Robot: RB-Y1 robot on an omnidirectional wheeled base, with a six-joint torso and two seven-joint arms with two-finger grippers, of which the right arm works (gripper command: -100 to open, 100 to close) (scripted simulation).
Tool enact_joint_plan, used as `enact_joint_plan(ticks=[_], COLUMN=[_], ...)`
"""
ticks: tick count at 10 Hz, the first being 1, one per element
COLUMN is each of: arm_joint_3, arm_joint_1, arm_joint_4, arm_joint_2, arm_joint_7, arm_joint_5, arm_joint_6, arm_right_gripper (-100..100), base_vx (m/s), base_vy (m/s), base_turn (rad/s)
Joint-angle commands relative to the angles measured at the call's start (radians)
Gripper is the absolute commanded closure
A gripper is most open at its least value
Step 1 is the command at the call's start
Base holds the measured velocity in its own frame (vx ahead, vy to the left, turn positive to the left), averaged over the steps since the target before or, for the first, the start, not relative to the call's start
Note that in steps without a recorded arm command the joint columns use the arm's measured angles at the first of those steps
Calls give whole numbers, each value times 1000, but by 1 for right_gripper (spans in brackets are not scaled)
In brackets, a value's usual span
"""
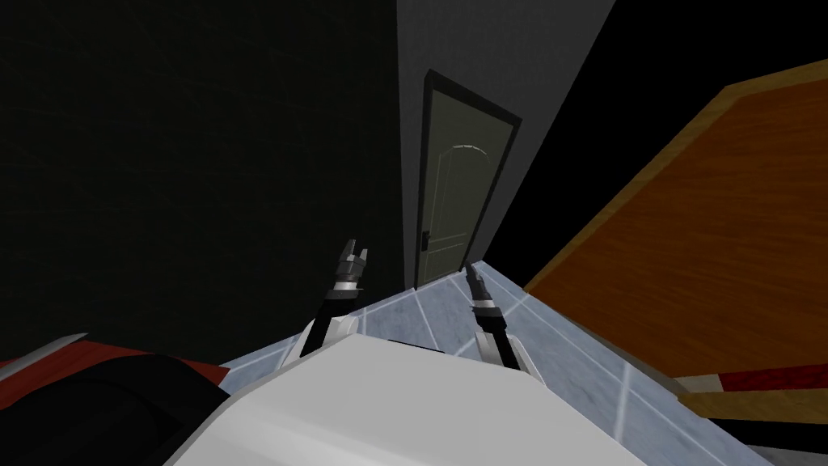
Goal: Pull the door open
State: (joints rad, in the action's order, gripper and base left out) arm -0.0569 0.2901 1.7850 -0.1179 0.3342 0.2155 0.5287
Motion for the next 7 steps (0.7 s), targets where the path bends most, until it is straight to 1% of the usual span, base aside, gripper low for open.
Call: enact_joint_plan(ticks=[1,7], arm_joint_3=[-1,-8], arm_joint_1=[-21,-102], arm_joint_4=[-37,-178], arm_joint_2=[-13,-52], arm_joint_7=[31,142], arm_joint_5=[23,110], arm_joint_6=[-4,-18], arm_right_gripper=[-100,-100], base_vx=[104,99], base_vy=[-6,2], base_turn=[73,81])
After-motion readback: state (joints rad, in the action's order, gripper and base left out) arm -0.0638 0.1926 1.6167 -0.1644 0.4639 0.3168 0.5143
